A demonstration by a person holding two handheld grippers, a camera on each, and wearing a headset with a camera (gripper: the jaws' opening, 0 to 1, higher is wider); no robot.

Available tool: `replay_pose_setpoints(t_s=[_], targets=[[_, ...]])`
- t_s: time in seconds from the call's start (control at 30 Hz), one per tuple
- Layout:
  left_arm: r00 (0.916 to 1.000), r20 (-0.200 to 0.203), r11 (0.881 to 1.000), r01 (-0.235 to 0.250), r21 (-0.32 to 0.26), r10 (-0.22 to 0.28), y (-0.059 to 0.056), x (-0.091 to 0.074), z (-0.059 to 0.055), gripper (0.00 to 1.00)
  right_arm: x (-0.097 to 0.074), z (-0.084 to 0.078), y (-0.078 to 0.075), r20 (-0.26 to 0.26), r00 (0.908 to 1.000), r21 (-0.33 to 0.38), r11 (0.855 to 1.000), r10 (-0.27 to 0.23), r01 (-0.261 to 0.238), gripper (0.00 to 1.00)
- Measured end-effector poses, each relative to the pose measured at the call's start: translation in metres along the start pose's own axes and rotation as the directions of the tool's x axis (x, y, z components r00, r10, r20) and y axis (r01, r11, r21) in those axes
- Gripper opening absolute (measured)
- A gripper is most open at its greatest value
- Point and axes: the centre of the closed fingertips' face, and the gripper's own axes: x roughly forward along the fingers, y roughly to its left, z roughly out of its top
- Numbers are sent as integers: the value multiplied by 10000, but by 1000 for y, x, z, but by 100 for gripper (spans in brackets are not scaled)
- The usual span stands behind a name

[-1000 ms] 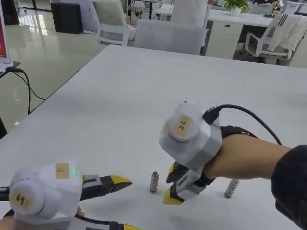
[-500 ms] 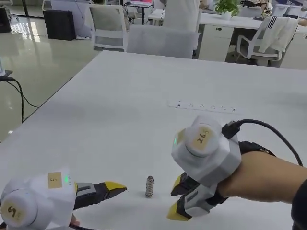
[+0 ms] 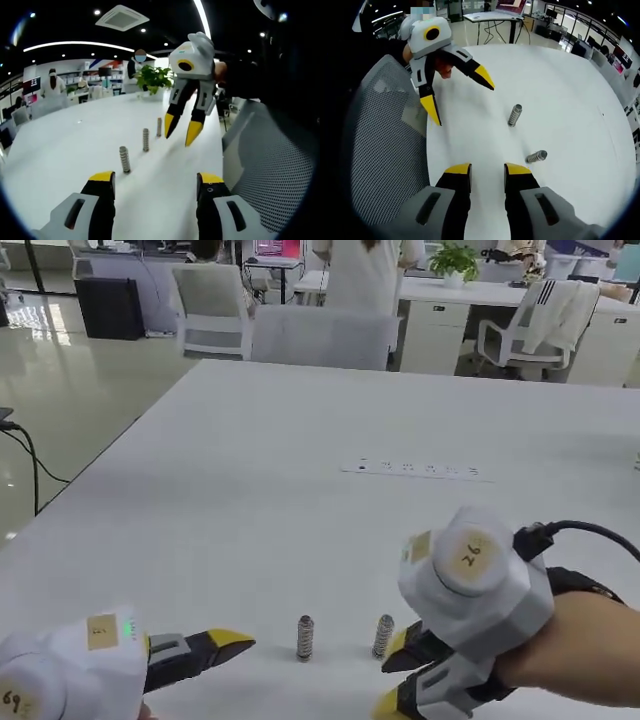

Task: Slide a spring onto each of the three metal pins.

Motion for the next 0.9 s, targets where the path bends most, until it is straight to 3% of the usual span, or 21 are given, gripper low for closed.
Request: replay_pose_setpoints(t_s=[0.43,0.77,0.9], targets=[[10000,10,9999,-85,-66,85,1,-2,1,64,-27,-22,-15,649,9938,1163,9898,-904,824,25],[9998,1,9997,-175,-157,175,2,-3,0,65,-51,-46,-29,970,9817,2076,9680,-1638,1410,26],[9998,-9,9997,-190,-172,190,2,-3,1,66,-60,-54,-39,1230,9724,2397,9568,-1983,1648,27]])
